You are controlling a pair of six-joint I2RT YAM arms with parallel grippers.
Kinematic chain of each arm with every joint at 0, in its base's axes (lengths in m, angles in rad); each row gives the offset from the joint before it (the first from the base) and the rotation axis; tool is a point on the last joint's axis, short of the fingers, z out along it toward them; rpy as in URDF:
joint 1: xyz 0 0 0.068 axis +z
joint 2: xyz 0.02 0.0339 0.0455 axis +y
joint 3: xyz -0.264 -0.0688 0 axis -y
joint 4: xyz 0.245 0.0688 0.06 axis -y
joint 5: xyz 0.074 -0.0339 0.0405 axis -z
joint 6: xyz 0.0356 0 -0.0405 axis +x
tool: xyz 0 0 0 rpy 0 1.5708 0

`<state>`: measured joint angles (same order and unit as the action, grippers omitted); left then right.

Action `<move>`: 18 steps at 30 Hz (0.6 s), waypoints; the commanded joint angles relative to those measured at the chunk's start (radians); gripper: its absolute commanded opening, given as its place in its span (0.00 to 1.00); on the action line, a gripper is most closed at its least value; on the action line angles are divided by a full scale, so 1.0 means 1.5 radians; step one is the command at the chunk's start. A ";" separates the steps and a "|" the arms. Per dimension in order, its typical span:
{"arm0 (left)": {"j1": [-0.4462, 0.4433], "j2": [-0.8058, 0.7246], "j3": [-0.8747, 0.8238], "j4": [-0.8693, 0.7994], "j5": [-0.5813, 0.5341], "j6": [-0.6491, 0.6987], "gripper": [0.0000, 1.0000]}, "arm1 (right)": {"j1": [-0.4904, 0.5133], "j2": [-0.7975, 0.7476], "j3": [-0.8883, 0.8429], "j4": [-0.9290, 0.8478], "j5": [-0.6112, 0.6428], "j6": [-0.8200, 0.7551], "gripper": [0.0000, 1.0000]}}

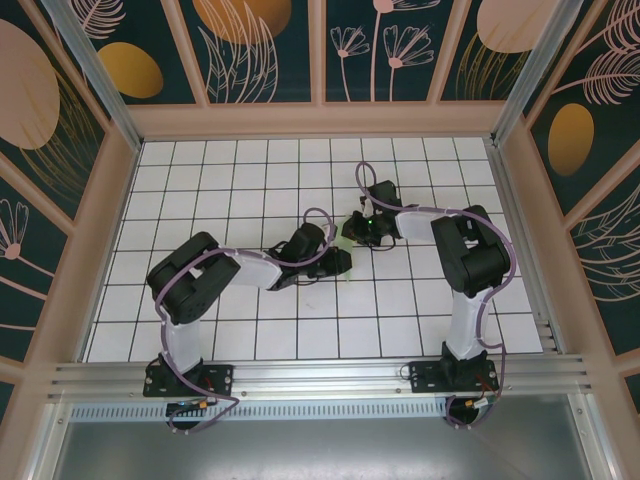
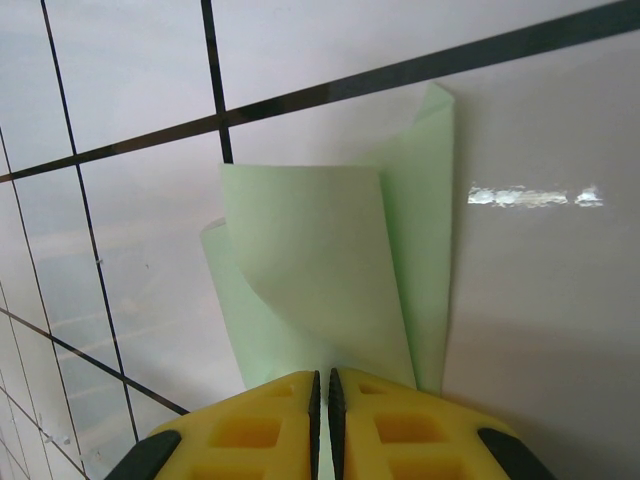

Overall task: Fold a paper plane with a square sheet of paper (fold left side to right side)
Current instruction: Fold the wing for the fifth time at the center of the table.

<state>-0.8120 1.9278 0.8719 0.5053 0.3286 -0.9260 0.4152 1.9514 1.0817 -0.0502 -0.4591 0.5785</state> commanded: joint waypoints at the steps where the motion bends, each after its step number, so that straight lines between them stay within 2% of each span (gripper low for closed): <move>1: -0.007 0.038 0.009 -0.010 -0.010 -0.005 0.20 | 0.003 0.007 -0.010 -0.073 0.053 -0.006 0.17; 11: -0.025 0.063 0.037 -0.148 -0.080 0.028 0.17 | -0.001 -0.006 0.019 -0.077 0.044 -0.039 0.17; 18: -0.035 0.075 0.037 -0.190 -0.107 0.034 0.14 | -0.027 -0.091 0.014 -0.088 0.006 -0.059 0.14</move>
<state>-0.8474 1.9675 0.9447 0.3691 0.2226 -0.8997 0.3958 1.9053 1.1053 -0.1364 -0.4431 0.5209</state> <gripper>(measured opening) 0.141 0.138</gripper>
